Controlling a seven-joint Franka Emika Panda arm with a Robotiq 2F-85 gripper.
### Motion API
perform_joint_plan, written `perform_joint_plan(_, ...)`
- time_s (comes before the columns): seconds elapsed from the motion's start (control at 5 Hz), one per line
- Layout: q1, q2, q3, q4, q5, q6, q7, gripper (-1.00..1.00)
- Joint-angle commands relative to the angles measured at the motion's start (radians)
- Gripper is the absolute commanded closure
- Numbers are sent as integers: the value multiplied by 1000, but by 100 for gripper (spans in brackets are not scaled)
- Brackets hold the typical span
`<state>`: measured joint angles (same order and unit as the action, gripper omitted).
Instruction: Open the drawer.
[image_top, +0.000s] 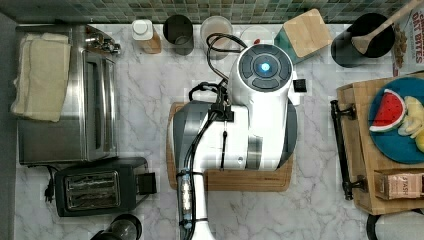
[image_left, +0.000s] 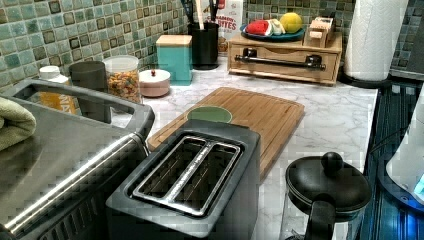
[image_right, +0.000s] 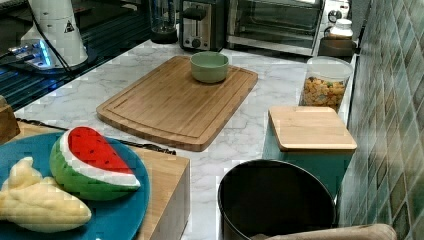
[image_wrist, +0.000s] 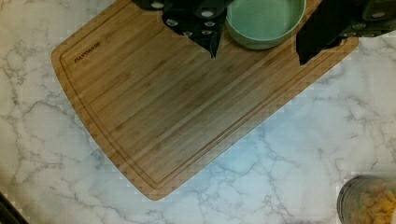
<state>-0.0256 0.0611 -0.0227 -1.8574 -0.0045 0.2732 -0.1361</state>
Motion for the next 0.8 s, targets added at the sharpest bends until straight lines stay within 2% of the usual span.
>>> perform_joint_plan(0.2,-2,-57,4,-118,27,120,-92,-100)
perform_joint_plan(0.4,-35,-50,-15,-111,38,73,-349,-100)
perform_joint_plan(0.8,-88,-73,-69,-186,-49,160,-750,-100)
